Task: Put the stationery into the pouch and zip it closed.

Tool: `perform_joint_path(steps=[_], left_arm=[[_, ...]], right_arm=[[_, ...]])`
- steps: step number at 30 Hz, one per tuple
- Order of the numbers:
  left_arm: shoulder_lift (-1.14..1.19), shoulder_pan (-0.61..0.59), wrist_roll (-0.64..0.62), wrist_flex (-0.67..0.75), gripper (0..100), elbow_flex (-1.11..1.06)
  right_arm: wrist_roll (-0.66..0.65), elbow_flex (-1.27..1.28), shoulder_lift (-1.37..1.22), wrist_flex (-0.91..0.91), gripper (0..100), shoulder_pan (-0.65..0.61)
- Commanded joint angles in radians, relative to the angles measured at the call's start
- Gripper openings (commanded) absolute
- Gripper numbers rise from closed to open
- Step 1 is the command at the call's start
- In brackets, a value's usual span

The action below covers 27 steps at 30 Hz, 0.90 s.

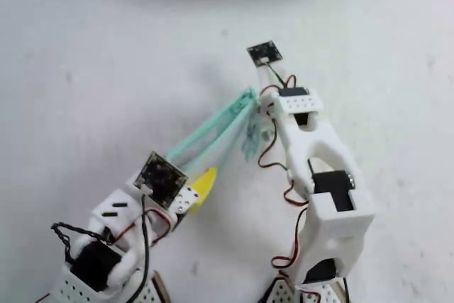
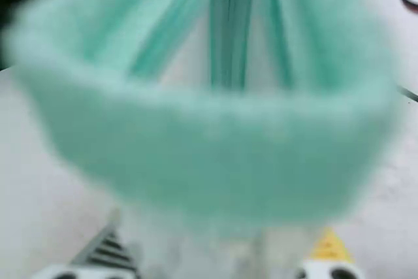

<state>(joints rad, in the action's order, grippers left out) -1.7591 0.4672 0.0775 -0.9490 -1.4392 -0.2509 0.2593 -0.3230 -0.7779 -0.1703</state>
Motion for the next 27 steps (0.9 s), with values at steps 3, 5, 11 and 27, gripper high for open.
perform_joint_path(steps=[3, 5, 11, 27], left_arm=[[0.004, 0.015, 0.008, -0.006, 18, 0.008], [0.004, 0.015, 0.008, -0.006, 19, 0.008], [0.004, 0.015, 0.002, -0.035, 23, 0.014], [0.004, -0.082, -0.101, 0.006, 23, 0.014]], right_arm=[[0.003, -0.021, 0.03, 0.004, 1.6, -0.004], [0.003, -0.021, 0.03, 0.004, 1.6, -0.004], [0.003, -0.003, 0.03, 0.012, 1.6, -0.005], [0.003, 0.034, 0.113, 0.005, 1.6, -0.002]])
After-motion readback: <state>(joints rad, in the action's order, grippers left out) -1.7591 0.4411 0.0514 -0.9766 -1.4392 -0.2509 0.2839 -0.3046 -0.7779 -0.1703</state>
